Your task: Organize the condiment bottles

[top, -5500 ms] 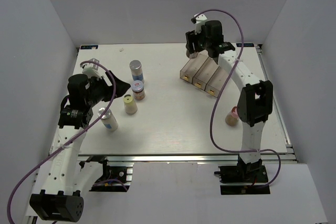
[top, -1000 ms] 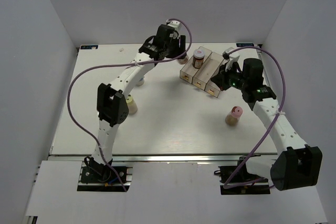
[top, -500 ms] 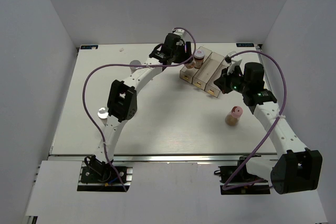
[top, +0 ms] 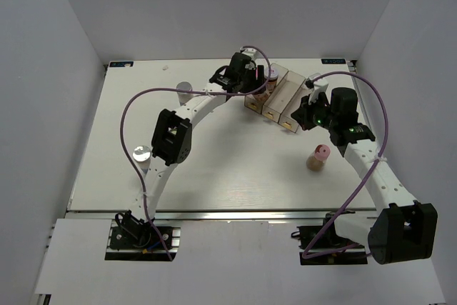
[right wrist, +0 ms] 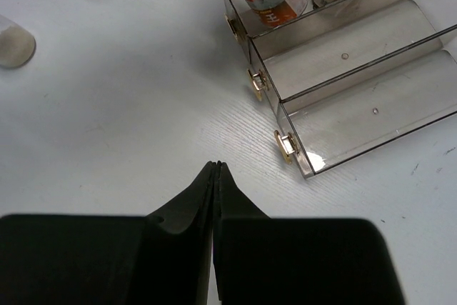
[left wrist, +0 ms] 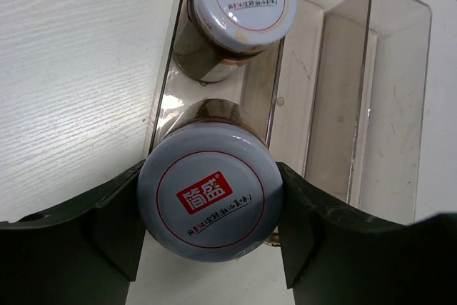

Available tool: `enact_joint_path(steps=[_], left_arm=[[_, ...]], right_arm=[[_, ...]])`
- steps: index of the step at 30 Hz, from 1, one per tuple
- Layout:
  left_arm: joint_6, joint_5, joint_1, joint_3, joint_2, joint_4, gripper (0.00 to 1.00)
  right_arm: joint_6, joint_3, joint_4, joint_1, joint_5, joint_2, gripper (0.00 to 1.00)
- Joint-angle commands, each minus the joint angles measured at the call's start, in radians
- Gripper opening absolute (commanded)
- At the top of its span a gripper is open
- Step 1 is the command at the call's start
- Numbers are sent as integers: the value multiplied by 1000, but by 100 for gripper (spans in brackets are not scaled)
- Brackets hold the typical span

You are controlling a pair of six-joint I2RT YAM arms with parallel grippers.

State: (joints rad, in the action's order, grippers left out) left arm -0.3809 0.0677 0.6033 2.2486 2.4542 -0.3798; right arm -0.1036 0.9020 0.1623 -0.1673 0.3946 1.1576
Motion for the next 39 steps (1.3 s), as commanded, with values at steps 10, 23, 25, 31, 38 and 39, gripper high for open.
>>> enact_joint_path(steps=[10, 23, 25, 31, 38, 39], left_arm=[[39, -46, 36, 86, -32, 32, 87], [57, -133, 38, 85, -217, 55, 96], [77, -158, 38, 46, -318, 27, 81], [105, -193, 36, -240, -599, -99, 47], [5, -230, 36, -634, -970, -142, 90], [-3, -239, 36, -668, -1039, -146, 91]], right_arm=[[-8, -6, -26, 6, 0, -4, 0], [-76, 43, 78, 6, 3, -2, 64], [-77, 75, 164, 5, -67, -1, 62], [-80, 107, 397, 6, -218, -5, 84], [-99, 26, 437, 6, -356, -41, 89], [-102, 14, 434, 6, -361, -39, 89]])
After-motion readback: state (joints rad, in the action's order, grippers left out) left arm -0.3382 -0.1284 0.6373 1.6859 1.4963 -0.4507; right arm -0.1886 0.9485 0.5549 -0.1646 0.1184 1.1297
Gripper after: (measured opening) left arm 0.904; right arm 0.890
